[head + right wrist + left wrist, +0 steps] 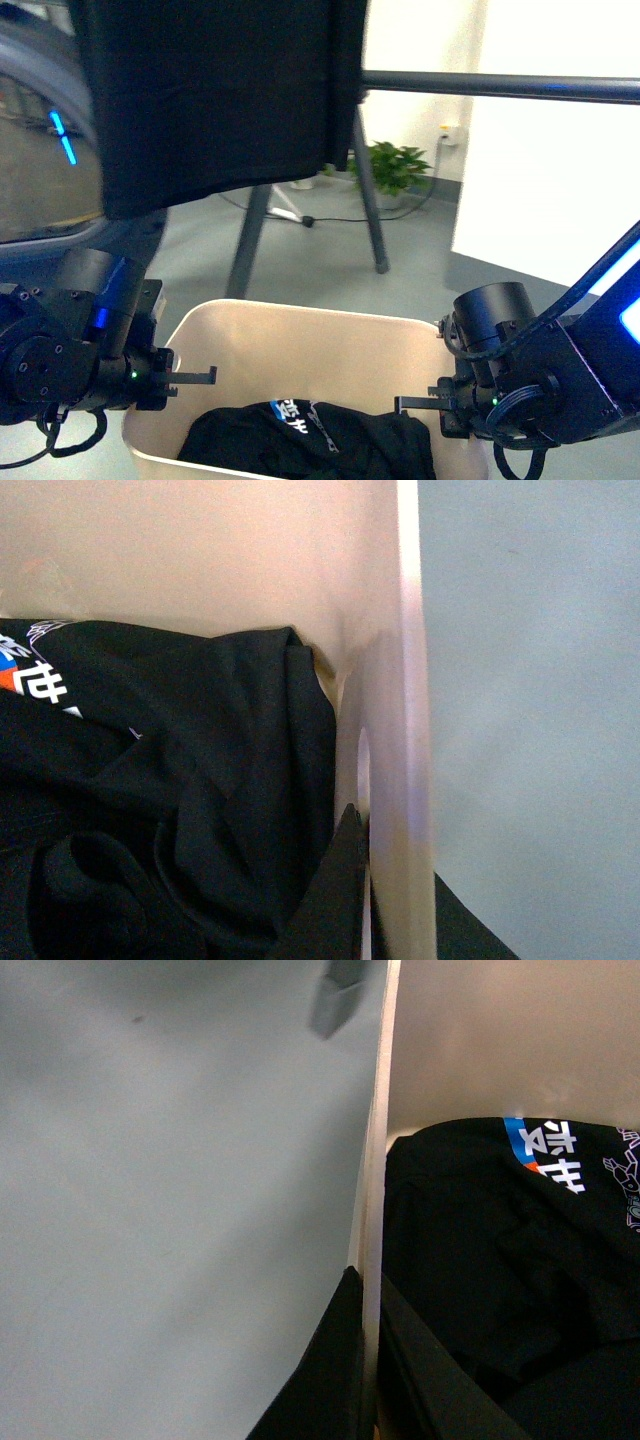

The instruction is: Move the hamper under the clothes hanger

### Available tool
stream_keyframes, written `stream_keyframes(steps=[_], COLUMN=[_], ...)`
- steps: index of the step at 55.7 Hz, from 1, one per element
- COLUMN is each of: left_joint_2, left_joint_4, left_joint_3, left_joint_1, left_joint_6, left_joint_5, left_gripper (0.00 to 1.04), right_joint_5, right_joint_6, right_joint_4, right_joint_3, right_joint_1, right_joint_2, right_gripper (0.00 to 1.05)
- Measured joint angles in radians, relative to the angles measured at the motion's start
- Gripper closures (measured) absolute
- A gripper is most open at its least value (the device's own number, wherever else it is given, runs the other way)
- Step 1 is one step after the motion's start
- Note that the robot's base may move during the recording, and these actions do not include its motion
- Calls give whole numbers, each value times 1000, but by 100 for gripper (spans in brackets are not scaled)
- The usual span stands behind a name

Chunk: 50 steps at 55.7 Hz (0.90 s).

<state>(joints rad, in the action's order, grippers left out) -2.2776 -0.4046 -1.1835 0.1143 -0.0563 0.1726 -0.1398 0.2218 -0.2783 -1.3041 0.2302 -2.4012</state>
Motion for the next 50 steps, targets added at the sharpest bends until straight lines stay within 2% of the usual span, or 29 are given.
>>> stream_keyframes(steps=[50], left_joint_2=[0], left_joint_4=[0], left_joint_3=[0], left_joint_1=[7], left_joint_6=[0], left_joint_5=[0], left_gripper=[101], right_joint_5=[-5], right_joint_6=[0], right_joint_4=[0], right_joint_3=[2], right_joint_1=[-8], right_joint_2=[4], right_gripper=[102])
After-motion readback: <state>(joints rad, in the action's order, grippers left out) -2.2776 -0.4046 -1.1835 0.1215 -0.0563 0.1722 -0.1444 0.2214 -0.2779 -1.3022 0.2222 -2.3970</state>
